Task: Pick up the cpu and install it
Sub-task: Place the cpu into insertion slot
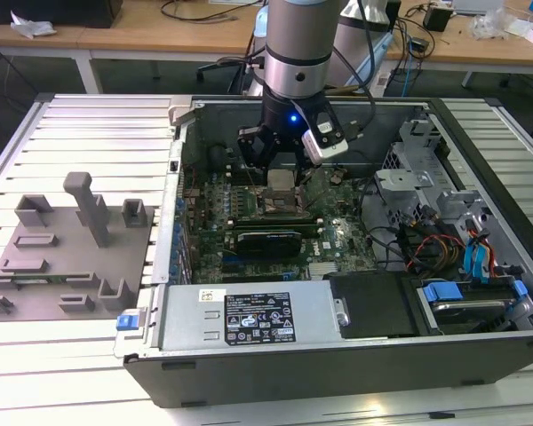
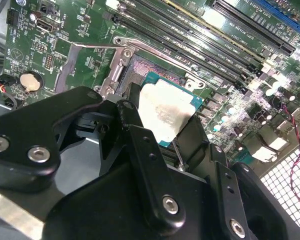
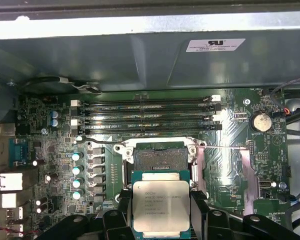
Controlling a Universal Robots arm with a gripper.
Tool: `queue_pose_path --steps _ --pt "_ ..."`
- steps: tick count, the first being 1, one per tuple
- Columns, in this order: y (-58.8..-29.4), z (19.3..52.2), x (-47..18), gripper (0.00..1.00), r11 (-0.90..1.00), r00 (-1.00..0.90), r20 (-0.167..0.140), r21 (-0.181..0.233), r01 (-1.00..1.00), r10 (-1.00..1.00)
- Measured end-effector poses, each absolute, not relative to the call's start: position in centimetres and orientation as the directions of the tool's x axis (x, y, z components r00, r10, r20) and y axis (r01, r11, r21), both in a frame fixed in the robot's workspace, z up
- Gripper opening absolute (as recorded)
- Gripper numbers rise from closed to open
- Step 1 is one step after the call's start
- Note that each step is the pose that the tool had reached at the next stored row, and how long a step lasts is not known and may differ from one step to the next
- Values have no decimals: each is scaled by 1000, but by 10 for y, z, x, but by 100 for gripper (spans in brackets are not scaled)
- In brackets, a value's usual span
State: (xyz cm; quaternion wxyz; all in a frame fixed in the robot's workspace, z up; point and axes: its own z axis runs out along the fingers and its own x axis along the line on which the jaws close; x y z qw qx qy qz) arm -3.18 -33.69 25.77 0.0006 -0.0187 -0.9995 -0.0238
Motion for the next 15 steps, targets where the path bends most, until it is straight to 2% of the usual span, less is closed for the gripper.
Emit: queue_pose_path --steps 8,15 --pt "-337 258 -32 55 998 -999 2 48 51 51" --pt "-337 257 -32 55 969 -971 2 48 241 241"
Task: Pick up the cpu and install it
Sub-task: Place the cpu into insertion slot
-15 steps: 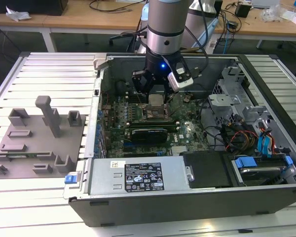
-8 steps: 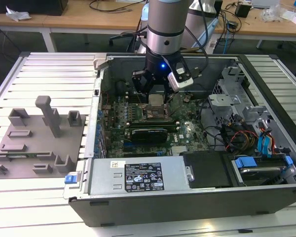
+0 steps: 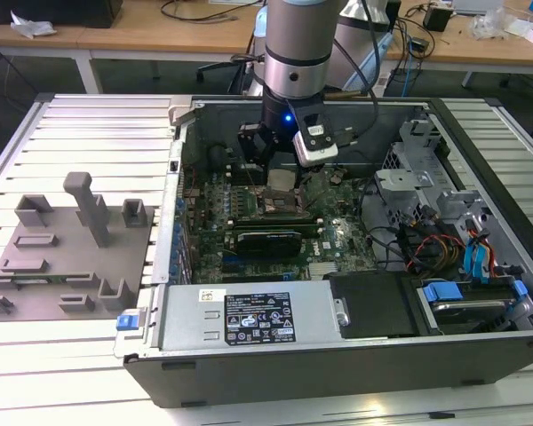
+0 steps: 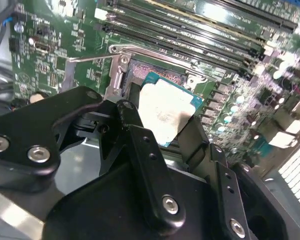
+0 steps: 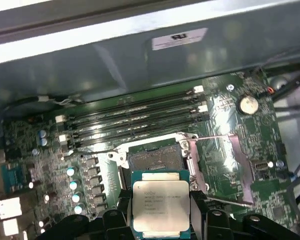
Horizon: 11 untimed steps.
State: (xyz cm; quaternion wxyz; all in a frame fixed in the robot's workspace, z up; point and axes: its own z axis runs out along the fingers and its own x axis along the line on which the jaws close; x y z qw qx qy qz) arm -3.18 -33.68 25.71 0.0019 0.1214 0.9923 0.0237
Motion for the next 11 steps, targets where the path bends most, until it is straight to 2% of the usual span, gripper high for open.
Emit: queue_pose_path --steps 11 --pt "-337 256 -32 55 878 -879 2 48 476 477"
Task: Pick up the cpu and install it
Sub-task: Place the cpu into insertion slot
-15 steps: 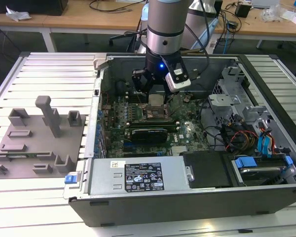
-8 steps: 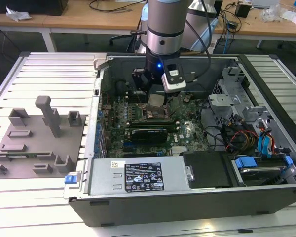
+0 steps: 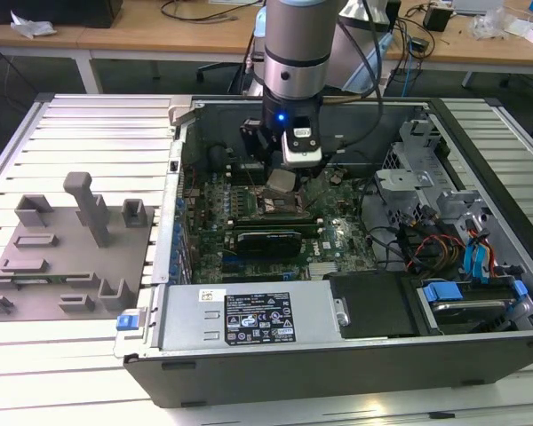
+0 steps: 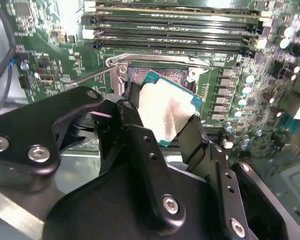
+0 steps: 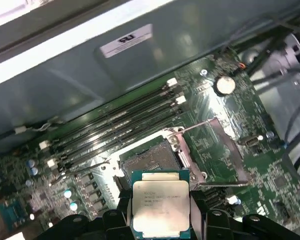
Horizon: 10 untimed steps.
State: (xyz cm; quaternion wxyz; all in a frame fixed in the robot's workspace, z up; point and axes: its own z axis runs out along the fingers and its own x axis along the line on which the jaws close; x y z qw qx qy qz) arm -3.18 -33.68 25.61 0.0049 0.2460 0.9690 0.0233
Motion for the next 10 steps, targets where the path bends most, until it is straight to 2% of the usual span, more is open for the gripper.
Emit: queue_pose_path --steps 10 --pt "-337 255 -32 55 722 -723 2 48 690 691"
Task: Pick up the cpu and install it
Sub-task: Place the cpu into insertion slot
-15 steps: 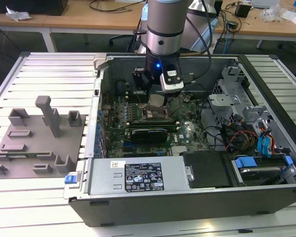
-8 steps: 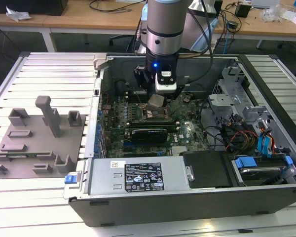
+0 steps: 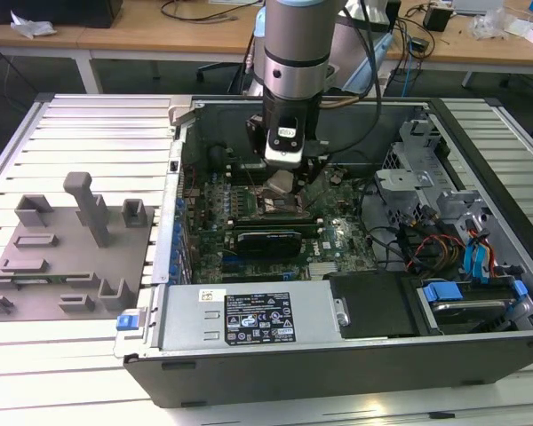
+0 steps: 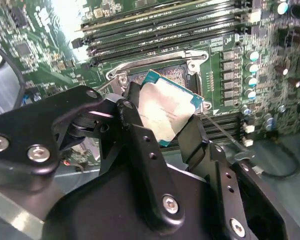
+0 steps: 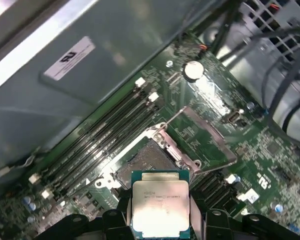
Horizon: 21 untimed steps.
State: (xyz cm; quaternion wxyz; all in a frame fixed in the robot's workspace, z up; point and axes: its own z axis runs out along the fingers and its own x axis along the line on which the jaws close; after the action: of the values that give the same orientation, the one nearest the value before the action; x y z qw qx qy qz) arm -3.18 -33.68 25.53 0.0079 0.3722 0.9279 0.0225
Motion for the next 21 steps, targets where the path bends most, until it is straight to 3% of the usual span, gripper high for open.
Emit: queue_pose_path --steps 21 --pt "-337 254 -32 55 366 -367 2 48 929 930"
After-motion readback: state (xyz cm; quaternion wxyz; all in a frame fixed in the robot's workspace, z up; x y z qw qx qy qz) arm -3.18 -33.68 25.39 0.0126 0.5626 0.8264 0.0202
